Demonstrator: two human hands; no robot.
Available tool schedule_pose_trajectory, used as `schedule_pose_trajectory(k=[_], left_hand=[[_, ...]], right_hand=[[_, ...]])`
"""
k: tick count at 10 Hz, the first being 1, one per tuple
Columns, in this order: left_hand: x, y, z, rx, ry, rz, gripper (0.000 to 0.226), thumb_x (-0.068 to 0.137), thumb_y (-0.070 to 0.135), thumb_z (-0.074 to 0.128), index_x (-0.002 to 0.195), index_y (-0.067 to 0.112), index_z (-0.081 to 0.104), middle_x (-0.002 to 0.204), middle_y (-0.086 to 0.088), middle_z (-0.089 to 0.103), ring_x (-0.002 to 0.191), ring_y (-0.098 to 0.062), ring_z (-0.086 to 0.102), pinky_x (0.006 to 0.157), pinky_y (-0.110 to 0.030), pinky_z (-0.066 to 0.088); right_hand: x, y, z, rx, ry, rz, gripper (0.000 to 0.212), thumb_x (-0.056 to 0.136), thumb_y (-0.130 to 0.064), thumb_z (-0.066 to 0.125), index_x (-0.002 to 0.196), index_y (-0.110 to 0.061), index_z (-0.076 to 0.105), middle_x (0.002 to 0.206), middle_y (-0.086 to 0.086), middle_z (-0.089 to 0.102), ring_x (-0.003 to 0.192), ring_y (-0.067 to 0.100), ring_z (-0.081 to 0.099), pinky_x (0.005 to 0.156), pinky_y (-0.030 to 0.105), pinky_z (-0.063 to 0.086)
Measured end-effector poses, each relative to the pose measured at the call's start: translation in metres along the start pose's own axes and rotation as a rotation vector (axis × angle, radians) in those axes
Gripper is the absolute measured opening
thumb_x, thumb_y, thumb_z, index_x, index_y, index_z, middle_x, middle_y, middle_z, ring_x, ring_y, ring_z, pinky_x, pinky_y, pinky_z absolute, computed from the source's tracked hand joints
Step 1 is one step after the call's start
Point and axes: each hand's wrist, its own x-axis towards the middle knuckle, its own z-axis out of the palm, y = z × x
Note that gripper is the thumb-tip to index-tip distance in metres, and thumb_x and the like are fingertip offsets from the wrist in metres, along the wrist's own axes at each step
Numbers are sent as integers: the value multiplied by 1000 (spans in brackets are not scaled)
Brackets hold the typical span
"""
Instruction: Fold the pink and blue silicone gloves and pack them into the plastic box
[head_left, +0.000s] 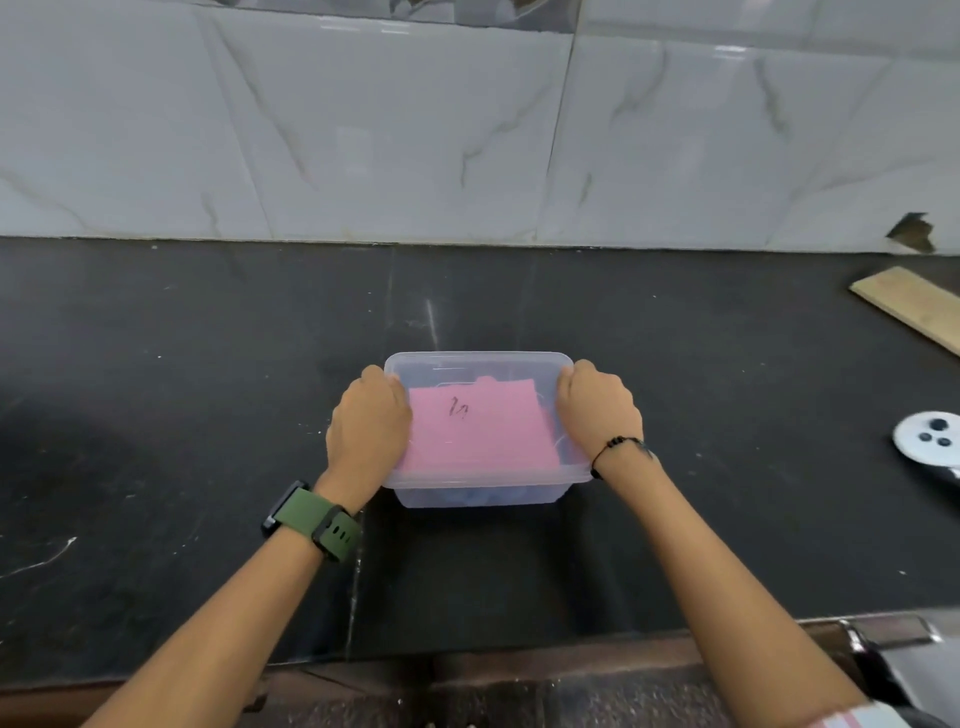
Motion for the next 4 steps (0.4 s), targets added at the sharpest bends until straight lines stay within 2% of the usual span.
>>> schedule_pose_trajectory(k=[1, 2, 3, 4], left_hand=[[-2, 1, -2, 17, -4, -2, 28, 100, 21, 26, 82, 7, 42, 78, -11, 49, 72, -30, 52, 62, -36, 38], [-4, 3, -2, 81, 10, 6, 26, 99, 19, 29, 82, 6, 44, 81, -12, 49, 80, -36, 58, 61, -36, 37], [-6, 6, -4, 315, 85, 114, 31, 97, 22, 34, 109, -2, 50, 109, -17, 53, 93, -33, 57, 70, -36, 42], [-3, 10, 4, 495, 62, 244, 53, 98, 30, 30, 141, 1, 29, 149, -21, 32, 138, -34, 30, 108, -47, 30]], right_hand=[[1, 1, 0, -7, 10, -8, 30, 98, -20, 26, 73, -9, 37, 61, 1, 38, 52, 17, 37, 45, 24, 23], [-1, 0, 1, -75, 68, -34, 25, 99, -21, 29, 89, -7, 46, 73, 5, 51, 68, 27, 49, 47, 25, 27], [-3, -1, 4, -280, 221, -191, 41, 98, -23, 33, 135, -5, 35, 125, 14, 50, 110, 32, 48, 75, 36, 46], [-1, -8, 9, -350, 137, -399, 53, 98, -30, 28, 145, -6, 20, 153, 13, 24, 143, 30, 17, 116, 42, 20]])
